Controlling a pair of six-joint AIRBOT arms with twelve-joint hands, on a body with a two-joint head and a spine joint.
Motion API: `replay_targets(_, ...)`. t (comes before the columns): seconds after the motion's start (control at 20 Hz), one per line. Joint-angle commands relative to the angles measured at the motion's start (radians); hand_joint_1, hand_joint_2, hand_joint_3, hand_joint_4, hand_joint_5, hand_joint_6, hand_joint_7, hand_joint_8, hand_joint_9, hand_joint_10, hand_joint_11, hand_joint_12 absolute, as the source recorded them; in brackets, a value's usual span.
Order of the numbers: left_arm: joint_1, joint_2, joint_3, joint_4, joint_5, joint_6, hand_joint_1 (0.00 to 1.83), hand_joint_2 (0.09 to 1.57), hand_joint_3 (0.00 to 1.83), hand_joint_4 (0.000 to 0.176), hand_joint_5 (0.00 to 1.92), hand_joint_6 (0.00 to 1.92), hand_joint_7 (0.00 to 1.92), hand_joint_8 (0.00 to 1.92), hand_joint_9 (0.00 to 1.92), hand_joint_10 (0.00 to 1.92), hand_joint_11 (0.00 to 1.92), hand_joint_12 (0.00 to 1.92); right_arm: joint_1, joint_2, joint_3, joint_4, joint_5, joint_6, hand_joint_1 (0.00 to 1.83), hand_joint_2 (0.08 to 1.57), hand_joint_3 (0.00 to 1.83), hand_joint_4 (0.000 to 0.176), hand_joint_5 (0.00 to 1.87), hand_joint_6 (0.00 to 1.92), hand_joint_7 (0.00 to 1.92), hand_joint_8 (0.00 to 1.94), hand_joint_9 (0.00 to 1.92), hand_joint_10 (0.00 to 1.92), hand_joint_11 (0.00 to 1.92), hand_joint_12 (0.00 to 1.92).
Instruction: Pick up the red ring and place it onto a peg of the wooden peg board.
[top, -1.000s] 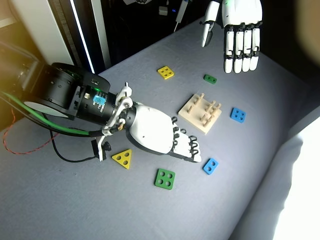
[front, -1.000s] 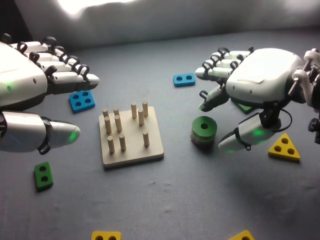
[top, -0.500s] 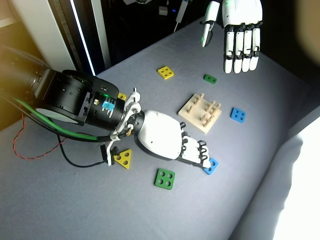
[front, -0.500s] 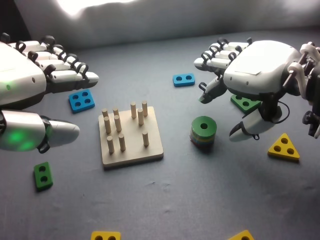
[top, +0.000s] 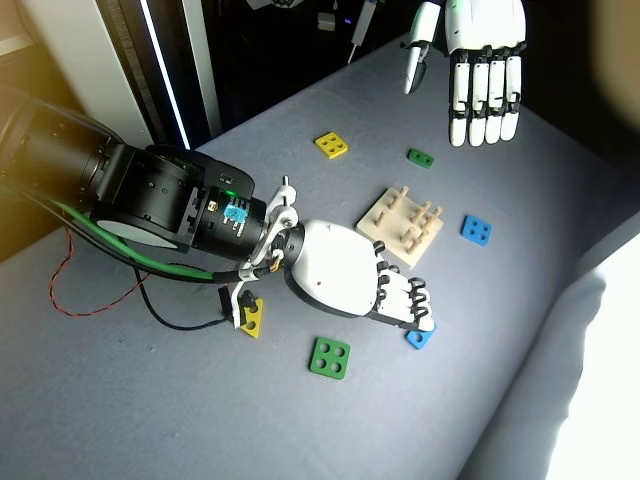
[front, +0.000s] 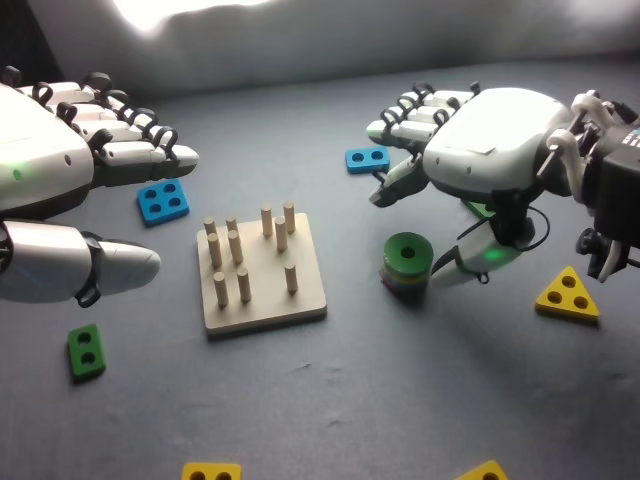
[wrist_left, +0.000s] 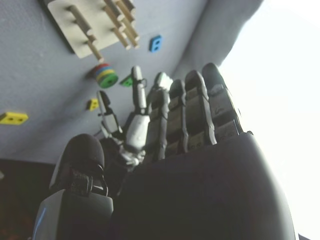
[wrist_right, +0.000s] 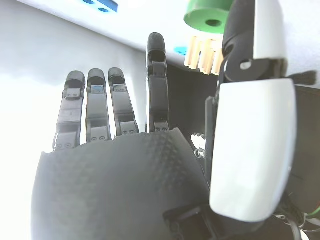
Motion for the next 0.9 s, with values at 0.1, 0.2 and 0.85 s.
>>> replay_targets(0.1,-0.015,0.012,0.006,-0.008,-0.065,0.002,0.00,1.36,0.00,0.000,0.17,0.00,0.16,0.01,0.13,0.01,0.00,0.37,-0.010,-0.004,0.009,-0.004,0.108,0.004,0.81,0.84,0.00,0.176,0.58,0.01,0.00,0.00,0.00,0.00,0.00,0.00)
replay_targets(0.2,-0.015,0.012,0.006,-0.008,-0.065,0.002,0.00,1.37,0.00,0.000,0.18,0.01,0.17,0.01,0.14,0.01,0.00,0.36,-0.015,-0.008,0.009,-0.004,0.108,0.004,0.80,0.85,0.00,0.176,0.57,0.01,0.00,0.00,0.00,0.00,0.00,0.00)
replay_targets(0.85,-0.018,0.012,0.004,-0.008,-0.065,0.002,0.00,1.37,0.00,0.000,0.18,0.00,0.18,0.01,0.13,0.00,0.00,0.29,-0.021,-0.024,0.015,-0.005,0.115,0.017,0.88,0.84,0.00,0.163,0.71,0.03,0.07,0.01,0.00,0.00,0.00,0.00)
